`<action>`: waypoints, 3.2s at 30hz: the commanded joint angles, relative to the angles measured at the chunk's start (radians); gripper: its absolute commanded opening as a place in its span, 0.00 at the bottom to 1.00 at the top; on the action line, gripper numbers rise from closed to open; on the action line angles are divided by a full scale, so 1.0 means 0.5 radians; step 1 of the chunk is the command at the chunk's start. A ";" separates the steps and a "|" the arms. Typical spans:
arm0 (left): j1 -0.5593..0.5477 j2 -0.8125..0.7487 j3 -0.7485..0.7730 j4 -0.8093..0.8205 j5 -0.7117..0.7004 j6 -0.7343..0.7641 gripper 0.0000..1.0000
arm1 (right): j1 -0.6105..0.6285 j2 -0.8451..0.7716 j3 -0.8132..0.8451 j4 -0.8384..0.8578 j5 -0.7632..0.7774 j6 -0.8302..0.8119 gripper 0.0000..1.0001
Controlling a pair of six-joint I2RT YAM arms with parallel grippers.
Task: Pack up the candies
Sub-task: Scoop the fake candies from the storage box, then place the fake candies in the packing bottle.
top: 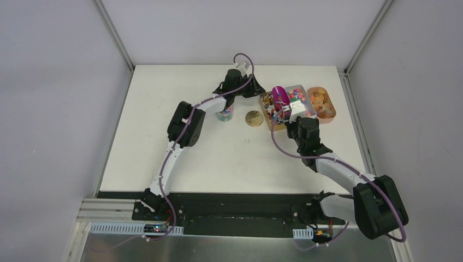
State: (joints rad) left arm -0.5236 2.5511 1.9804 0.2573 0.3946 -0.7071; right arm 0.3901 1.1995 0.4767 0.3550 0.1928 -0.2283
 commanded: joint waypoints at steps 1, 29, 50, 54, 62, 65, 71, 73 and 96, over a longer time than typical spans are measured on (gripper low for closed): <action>-0.001 -0.282 -0.010 0.008 -0.007 0.106 0.42 | -0.010 -0.135 0.025 0.140 -0.048 0.043 0.00; 0.377 -1.981 -0.977 -0.735 -0.377 0.754 0.99 | 0.227 -0.232 0.513 -0.462 -0.049 -0.077 0.00; 0.388 -3.731 -2.272 -0.731 -1.023 1.144 0.99 | 0.792 0.367 1.137 -0.958 0.276 -0.387 0.00; 0.387 -3.822 -2.346 -0.647 -1.068 1.124 0.99 | 0.840 0.488 1.275 -1.081 0.321 -0.431 0.00; 0.387 -3.906 -2.371 -0.647 -1.127 1.134 0.99 | 0.893 0.652 1.416 -1.202 0.369 -0.498 0.00; 0.388 -3.909 -2.372 -0.647 -1.145 1.141 0.99 | 0.912 0.709 1.451 -1.257 0.377 -0.523 0.00; 0.387 -3.922 -2.379 -0.647 -1.165 1.149 0.99 | 0.947 0.819 1.566 -1.387 0.453 -0.564 0.00; 0.386 -3.919 -2.378 -0.647 -1.156 1.149 0.99 | 0.977 0.854 1.587 -1.424 0.520 -0.591 0.00; 0.382 -3.970 -2.387 -0.648 -1.202 1.159 0.99 | 1.117 0.998 1.765 -1.624 0.880 -0.747 0.00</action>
State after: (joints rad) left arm -0.3382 0.5797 0.7879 -0.1047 -0.1818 -0.1432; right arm 0.9340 1.6970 1.3064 -0.4553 0.5682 -0.5755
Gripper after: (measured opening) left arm 0.992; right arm 0.296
